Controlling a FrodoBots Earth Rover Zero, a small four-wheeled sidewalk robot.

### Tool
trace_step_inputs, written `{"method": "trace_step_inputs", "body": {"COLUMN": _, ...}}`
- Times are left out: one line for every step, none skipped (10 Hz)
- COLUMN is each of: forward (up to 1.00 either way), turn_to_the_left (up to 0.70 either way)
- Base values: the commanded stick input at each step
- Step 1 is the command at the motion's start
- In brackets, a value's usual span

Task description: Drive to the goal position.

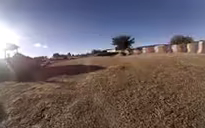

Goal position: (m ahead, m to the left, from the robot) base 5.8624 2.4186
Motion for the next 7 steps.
{"method": "trace_step_inputs", "body": {"forward": 0.5, "turn_to_the_left": 0.0}}
{"method": "trace_step_inputs", "body": {"forward": 0.5, "turn_to_the_left": 0.0}}
{"method": "trace_step_inputs", "body": {"forward": 0.5, "turn_to_the_left": 0.0}}
{"method": "trace_step_inputs", "body": {"forward": 0.5, "turn_to_the_left": 0.0}}
{"method": "trace_step_inputs", "body": {"forward": 0.5, "turn_to_the_left": 0.0}}
{"method": "trace_step_inputs", "body": {"forward": 0.5, "turn_to_the_left": 0.0}}
{"method": "trace_step_inputs", "body": {"forward": 0.5, "turn_to_the_left": 0.0}}
